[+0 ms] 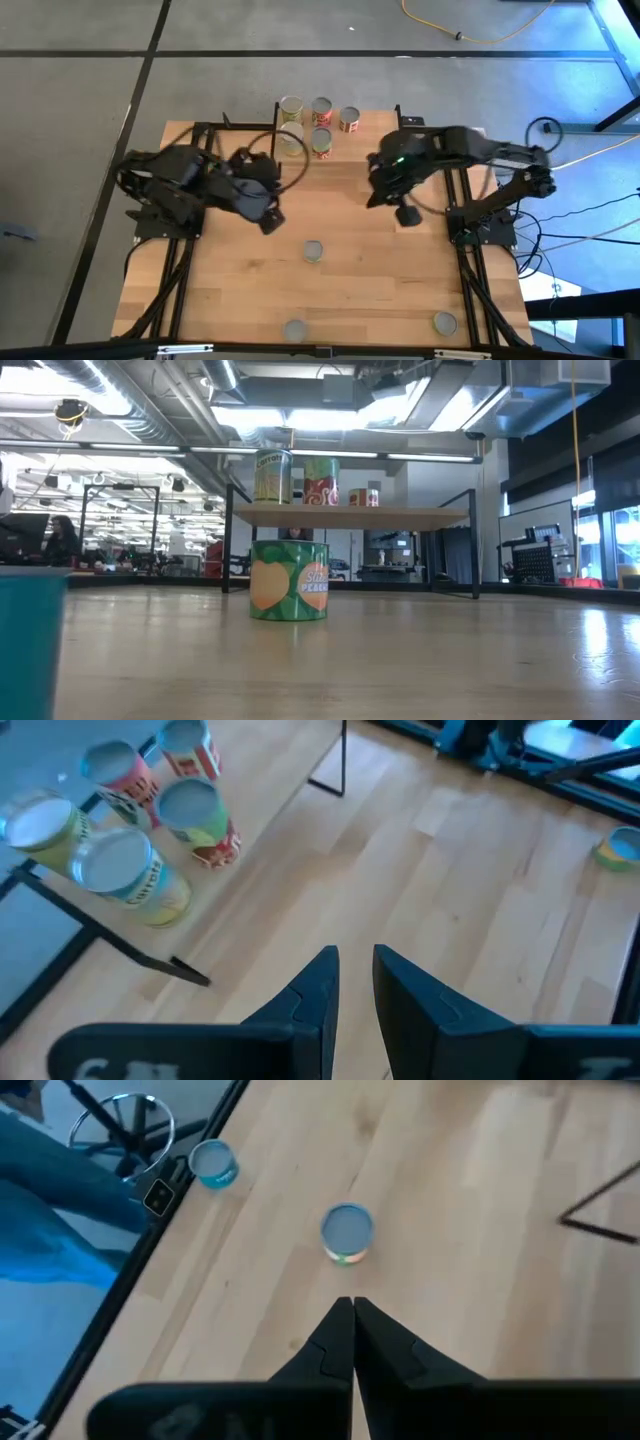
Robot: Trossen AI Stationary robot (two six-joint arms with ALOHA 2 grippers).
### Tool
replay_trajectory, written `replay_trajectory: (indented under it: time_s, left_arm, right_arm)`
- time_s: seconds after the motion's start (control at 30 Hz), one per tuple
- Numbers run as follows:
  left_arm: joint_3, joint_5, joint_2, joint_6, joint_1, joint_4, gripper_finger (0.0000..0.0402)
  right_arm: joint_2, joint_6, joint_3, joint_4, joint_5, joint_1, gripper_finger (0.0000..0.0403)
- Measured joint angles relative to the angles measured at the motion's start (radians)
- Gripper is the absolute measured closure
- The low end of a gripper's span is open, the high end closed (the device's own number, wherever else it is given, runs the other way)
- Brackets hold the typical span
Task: Pick and place cans onto a shelf
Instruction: Put the canned peaches on the shelf
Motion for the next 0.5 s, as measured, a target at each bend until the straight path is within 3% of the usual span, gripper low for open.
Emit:
replay_trajectory:
  time_s: [0.33,0.5]
  left_arm:
    - [-0.168,-0.018,-0.15,0.023,-0.095,0.001,0.0343]
    - [-0.3,-0.011,-0.226,-0.032,-0.141,0.0,0.0343]
  right_arm:
    - [0.212,0.155,0.0,0.102,-0.001,0.033,0.0394]
    - [0.297,0.223,0.0,0.157,-0.001,0.033,0.037]
